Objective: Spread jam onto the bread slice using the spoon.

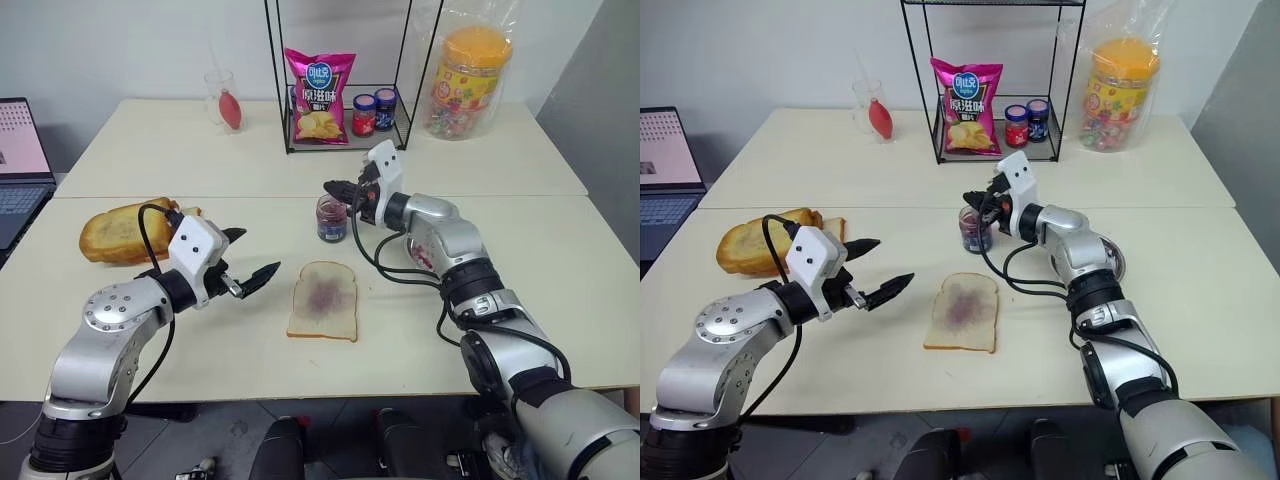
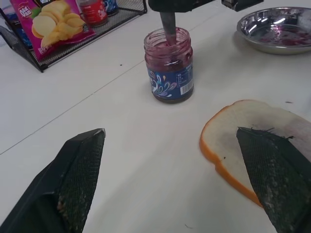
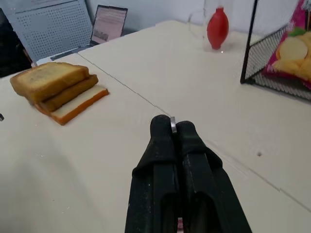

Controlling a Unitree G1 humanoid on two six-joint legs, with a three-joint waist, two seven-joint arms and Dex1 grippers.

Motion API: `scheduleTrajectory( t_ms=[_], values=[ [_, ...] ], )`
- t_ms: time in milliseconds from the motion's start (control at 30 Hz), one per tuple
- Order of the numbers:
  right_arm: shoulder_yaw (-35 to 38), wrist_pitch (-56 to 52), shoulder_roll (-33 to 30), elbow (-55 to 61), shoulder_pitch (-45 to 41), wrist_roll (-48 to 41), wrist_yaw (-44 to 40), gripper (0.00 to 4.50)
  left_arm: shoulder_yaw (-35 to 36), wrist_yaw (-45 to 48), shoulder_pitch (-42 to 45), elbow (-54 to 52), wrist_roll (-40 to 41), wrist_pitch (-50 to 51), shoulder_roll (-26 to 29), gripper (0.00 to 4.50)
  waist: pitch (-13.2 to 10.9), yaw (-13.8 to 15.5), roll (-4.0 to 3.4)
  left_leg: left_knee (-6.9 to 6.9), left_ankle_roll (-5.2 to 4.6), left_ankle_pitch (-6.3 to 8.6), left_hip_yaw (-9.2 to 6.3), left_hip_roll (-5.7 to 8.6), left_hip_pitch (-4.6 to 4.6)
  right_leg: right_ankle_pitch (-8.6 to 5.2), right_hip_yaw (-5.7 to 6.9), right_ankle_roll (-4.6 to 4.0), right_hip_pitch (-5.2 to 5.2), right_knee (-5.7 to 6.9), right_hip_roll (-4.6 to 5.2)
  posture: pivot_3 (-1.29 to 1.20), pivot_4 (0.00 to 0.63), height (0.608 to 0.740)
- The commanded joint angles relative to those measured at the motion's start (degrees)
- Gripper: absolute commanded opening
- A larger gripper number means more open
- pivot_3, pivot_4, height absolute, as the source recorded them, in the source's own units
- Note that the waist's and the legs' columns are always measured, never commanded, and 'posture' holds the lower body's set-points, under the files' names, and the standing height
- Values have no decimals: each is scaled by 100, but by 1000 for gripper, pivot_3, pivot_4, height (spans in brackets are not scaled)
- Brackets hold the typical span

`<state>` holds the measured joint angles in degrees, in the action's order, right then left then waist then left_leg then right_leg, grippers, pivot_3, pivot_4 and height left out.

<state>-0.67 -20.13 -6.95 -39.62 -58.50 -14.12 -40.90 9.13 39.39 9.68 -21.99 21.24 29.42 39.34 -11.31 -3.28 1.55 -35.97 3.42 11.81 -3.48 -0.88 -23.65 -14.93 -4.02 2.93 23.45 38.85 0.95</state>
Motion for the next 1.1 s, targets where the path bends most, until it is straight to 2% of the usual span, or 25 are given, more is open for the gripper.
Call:
scheduleTrajectory(
  t_ms=[33, 467, 1100],
  values=[
    [363, -510, 31, 226, -230, -389, 91, 18, -1, -12, 130, -33, -8, -133, -21, 4500, 0, -3, 0, 0, 0, 0, 1, 0, 0, 0, -1, 0, 0, -1, 0, 0, 150, 740],
    [1233, -1409, 178, 301, -524, -1155, 638, 18, -89, 4, 238, 78, -36, -210, -40, 4500, 0, -12, 0, 3, 0, 0, 2, 0, -3, 0, -1, 0, 6, 1, 0, 0, 150, 740],
    [1673, -1628, 128, 0, -699, -1440, 1089, 18, -117, -13, 341, 197, -79, -279, -60, 4500, 0, -13, 0, 2, 0, 0, 2, 1, -8, 0, -1, 0, 9, 0, -1, 0, 150, 740]
  ],
)
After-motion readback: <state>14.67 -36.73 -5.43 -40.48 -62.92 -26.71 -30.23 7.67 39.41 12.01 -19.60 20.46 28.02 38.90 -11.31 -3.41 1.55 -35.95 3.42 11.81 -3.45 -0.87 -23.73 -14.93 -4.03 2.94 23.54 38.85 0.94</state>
